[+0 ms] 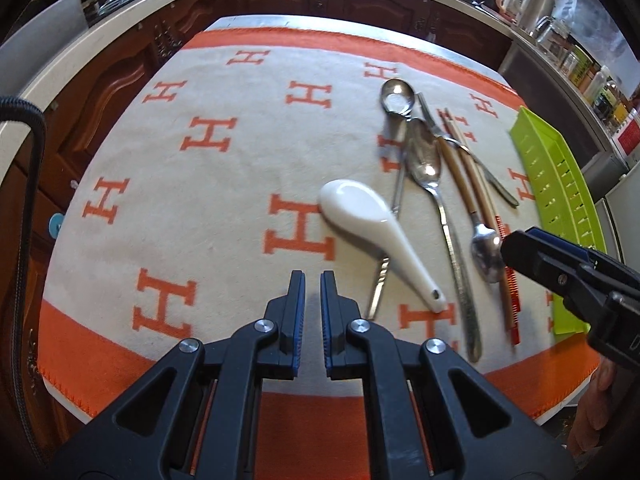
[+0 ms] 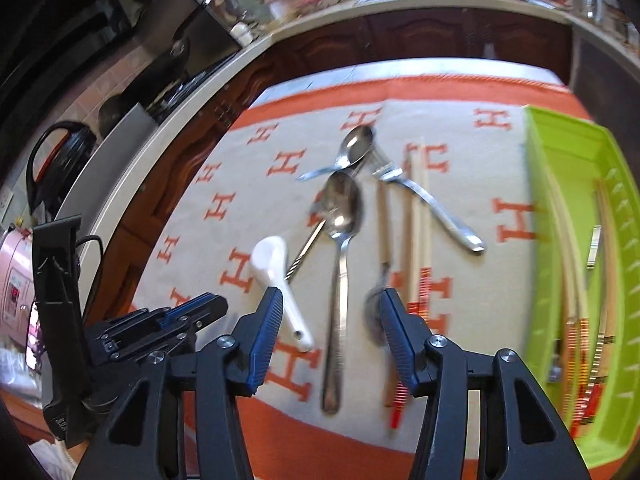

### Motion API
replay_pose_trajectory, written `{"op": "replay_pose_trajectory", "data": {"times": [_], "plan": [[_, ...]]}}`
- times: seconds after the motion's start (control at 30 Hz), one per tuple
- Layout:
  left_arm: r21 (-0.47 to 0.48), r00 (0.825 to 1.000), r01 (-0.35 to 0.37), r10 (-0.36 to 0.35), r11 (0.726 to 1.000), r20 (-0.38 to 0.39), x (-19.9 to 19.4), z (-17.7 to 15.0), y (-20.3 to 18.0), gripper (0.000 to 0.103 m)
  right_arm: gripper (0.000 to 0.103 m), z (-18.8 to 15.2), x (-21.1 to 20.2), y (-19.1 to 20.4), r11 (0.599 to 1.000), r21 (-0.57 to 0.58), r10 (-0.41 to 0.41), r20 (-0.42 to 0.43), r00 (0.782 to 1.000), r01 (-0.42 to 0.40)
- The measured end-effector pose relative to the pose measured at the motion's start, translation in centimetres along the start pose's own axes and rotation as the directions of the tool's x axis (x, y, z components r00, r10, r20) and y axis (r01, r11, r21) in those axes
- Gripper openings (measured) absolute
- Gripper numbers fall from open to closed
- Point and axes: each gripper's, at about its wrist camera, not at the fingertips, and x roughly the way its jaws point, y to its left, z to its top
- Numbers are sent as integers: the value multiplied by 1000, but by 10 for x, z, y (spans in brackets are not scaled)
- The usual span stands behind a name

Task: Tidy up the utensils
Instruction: 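Lower the right tool onto the white ceramic spoon and close on its handle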

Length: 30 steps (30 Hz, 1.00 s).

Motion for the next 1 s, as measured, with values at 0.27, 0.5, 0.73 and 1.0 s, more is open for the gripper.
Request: {"op": "replay_pose_trajectory", "data": {"times": [0.27,0.5,0.73,1.0], "plan": [[-68,1000,2,-4,998,-24,11,-6,37,5,51,0,46,25,994,-53,91,-123,988,-98],[-85,1000,19,-19,996,-5,10,-6,50,5,41,-3,78,42,988,-121,73,-172,982,-95],[-84,999,34,-34,996,3,11,-4,54,5,29,10,91,37,984,-116,113,-179,977,-135],[-82,999,40,-39,996,11,12,-3,54,5,14,9,89,52,970,-228,61,-131,989,-90]]}}
